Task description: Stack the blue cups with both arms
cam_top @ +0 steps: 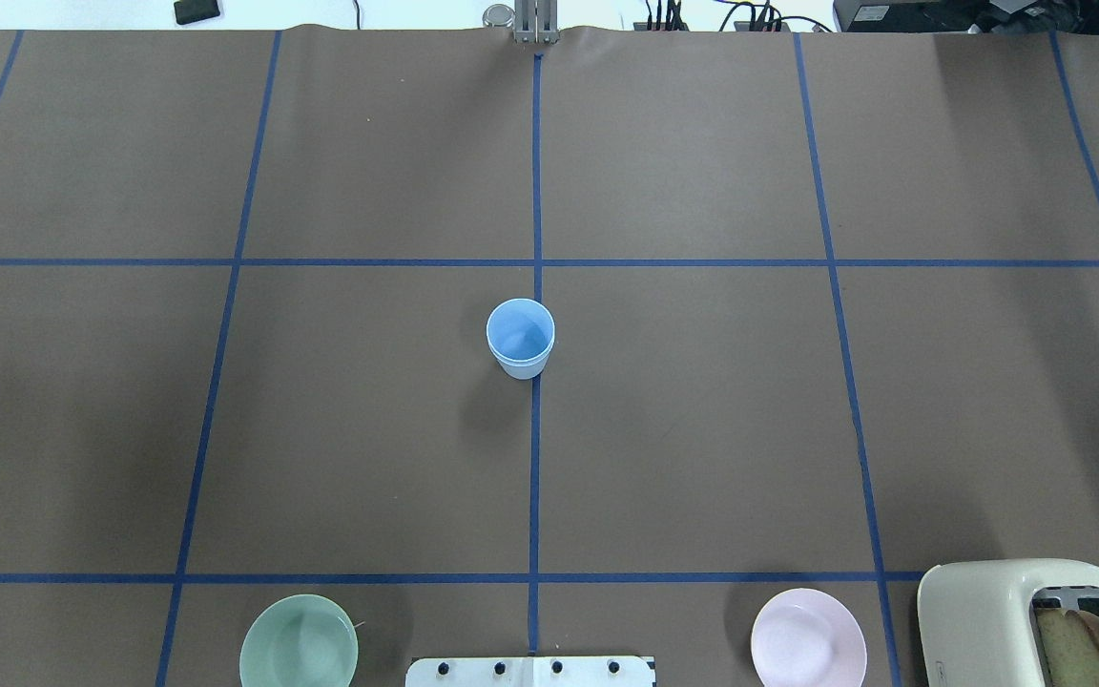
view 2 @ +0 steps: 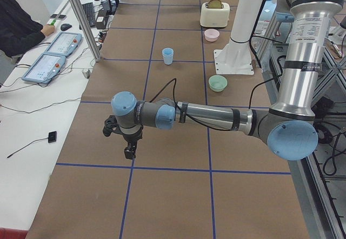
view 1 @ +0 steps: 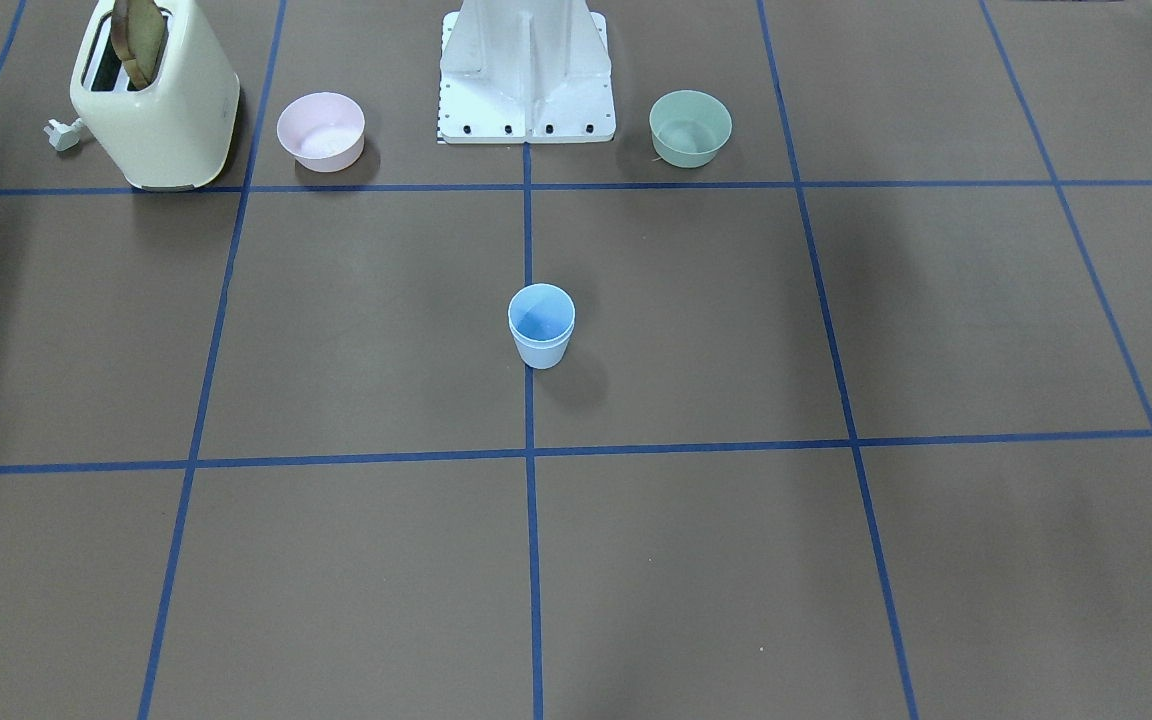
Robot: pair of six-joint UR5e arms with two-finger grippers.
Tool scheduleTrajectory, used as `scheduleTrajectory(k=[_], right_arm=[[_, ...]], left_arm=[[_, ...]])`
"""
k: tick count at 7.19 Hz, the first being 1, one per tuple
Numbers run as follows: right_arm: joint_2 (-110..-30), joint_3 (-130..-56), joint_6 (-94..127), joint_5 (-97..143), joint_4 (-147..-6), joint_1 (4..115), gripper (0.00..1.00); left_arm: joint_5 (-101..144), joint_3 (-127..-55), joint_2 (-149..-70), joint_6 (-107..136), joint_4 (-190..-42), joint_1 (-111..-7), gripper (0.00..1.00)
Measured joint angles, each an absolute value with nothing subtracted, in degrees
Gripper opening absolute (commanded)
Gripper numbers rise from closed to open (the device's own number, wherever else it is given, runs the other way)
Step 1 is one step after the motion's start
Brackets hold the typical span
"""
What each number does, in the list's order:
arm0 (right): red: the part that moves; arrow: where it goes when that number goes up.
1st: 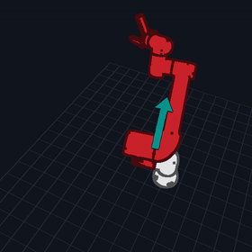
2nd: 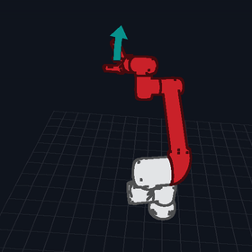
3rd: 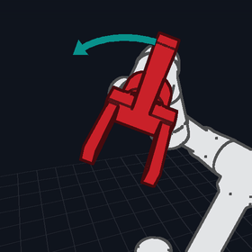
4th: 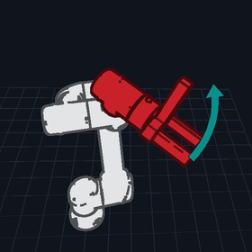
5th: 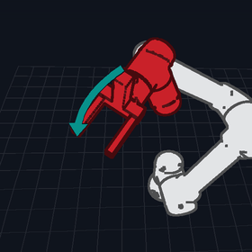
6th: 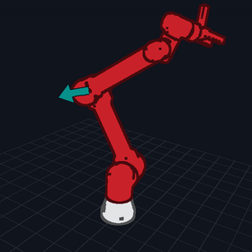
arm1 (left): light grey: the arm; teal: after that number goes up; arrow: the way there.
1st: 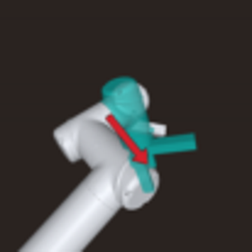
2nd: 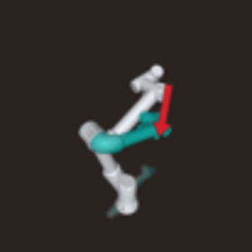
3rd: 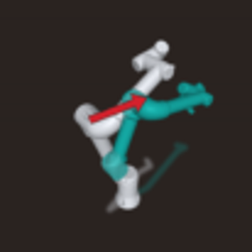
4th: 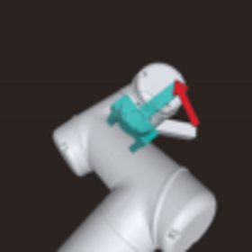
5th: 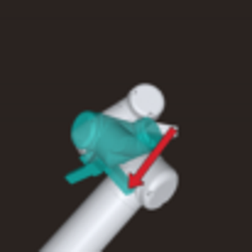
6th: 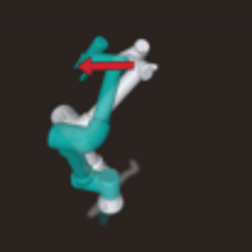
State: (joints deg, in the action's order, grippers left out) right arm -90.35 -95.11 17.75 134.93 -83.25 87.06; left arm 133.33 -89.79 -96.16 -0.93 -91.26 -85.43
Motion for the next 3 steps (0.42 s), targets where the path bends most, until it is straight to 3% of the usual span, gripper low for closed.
scheduleTrajectory(k=[3], right_arm=[[-90.48, -95.18, 17.75, 134.75, -83.21, 87.09, 1.0]], left_arm=[[133.37, -89.81, -95.76, -0.8, -91.32, -85.37, 0.98]])
